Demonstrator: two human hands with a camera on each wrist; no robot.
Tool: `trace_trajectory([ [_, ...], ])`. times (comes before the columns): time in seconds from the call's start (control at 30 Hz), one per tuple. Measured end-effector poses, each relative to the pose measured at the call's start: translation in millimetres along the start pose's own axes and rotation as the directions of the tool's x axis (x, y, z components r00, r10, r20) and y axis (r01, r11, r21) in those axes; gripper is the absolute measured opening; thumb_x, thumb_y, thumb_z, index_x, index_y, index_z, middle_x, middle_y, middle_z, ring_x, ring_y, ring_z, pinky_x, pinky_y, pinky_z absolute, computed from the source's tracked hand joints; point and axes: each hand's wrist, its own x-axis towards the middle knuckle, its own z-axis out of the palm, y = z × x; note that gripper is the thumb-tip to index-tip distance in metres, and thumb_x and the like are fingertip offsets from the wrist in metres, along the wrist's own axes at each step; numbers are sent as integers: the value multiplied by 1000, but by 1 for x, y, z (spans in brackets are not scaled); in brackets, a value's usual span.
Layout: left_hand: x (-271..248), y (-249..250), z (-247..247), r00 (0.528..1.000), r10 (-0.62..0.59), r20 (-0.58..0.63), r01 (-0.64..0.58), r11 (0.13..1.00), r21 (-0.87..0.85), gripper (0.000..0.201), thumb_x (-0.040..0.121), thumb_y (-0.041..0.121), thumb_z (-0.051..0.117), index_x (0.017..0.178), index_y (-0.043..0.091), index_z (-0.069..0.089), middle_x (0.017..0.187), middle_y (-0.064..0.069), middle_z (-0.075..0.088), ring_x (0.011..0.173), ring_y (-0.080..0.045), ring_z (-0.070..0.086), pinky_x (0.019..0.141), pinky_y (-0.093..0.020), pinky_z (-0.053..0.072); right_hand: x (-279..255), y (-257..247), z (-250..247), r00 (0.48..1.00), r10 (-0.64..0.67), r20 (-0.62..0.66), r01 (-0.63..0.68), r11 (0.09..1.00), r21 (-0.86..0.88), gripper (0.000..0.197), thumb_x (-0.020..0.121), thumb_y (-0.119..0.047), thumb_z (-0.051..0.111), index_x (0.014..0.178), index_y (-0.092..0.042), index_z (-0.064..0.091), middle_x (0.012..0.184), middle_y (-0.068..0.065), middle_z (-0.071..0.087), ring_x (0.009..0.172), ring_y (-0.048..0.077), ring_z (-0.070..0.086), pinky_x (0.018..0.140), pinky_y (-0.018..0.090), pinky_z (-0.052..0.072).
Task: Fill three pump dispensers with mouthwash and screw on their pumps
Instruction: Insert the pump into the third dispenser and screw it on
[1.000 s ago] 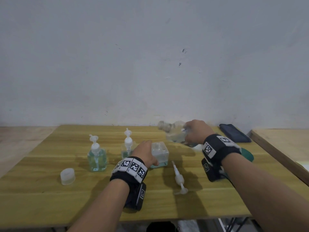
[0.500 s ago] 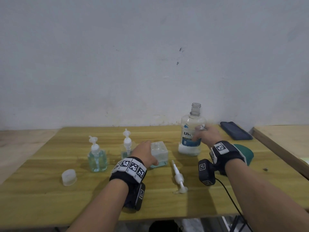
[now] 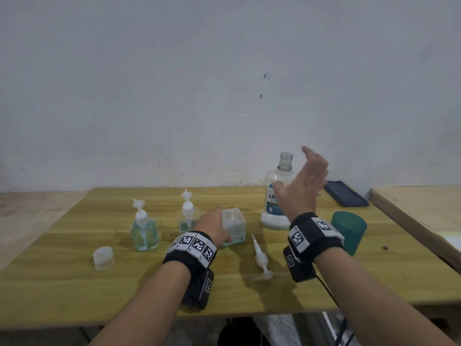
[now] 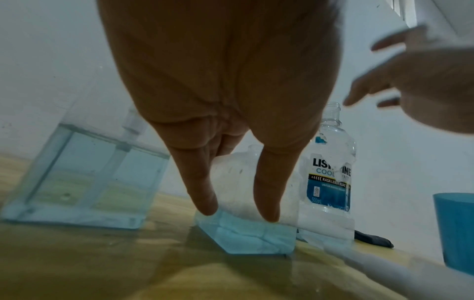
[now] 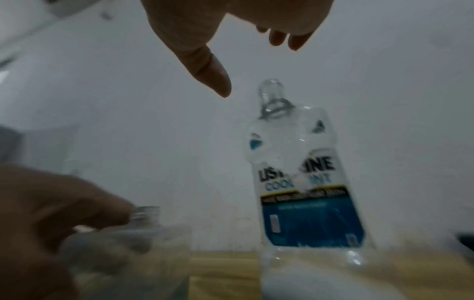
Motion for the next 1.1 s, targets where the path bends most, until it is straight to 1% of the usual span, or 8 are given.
trace_trajectory([
  [0.13,-2,1,0,1000,-19,9,19,1000,3,80,77,21,80,142,10,34,133,-7,53,120,-27,54,99,-40,49,-12,-28,4,931,-208,300,173,975,140,61,68,-7,66,126,-16,49,115,1,48,106,18,46,94,38,44],
  [0.23,-3,0,0,1000,-14,5,14,1000,2,78,77,21,80,140,10,36,132,-6,55,117,-26,55,97,-39,50,-21,-31,14,634,-55,772,-6,997,75,73,74,-7,75,139,-20,45,132,0,48,122,18,47,104,39,43],
  [0.3,-3,-1,1,1000,-10,-2,10,1000,-2,79,75,22,81,140,11,38,131,-6,56,116,-26,57,95,-38,51,-29,-26,24,423,28,906,39,998,-49,89,72,-10,79,149,-19,34,149,3,36,136,23,38,110,36,38],
  [0.37,-2,-2,0,1000,-3,-9,3,1000,-4,80,74,23,83,140,12,39,130,-6,57,115,-25,58,96,-39,51,-38,-21,31,325,83,942,63,992,-109,95,73,-12,79,153,-18,29,153,4,34,137,25,38,107,35,40],
  [0.53,3,-7,1,1000,19,-11,-19,1000,16,76,73,25,83,136,14,42,127,-4,57,113,-25,57,96,-41,49,-45,-11,38,335,98,937,37,992,-118,88,77,-12,75,152,-21,30,140,6,54,120,23,55,90,28,48],
  [0.77,7,-9,0,1000,29,-1,-29,999,16,73,72,23,84,133,14,44,125,-4,57,112,-25,57,91,-36,50,-38,-17,-3,278,57,959,327,933,-150,59,88,-20,65,141,-19,40,118,5,61,103,22,58,80,33,49],
  [0.9,5,-8,0,1000,27,-8,-27,999,47,76,72,24,84,135,12,42,128,-6,57,116,-27,56,95,-40,49,-31,-25,-26,130,-14,991,512,857,-55,43,84,1,52,118,-21,65,96,-4,55,86,17,53,68,28,39],
  [1.1,3,-5,1,1000,5,-7,-5,999,50,85,73,23,84,143,11,36,133,-8,56,120,-27,55,93,-36,48,-52,-19,-22,-72,-39,997,717,693,79,42,84,-10,66,122,-29,65,112,2,63,99,25,61,73,35,49],
])
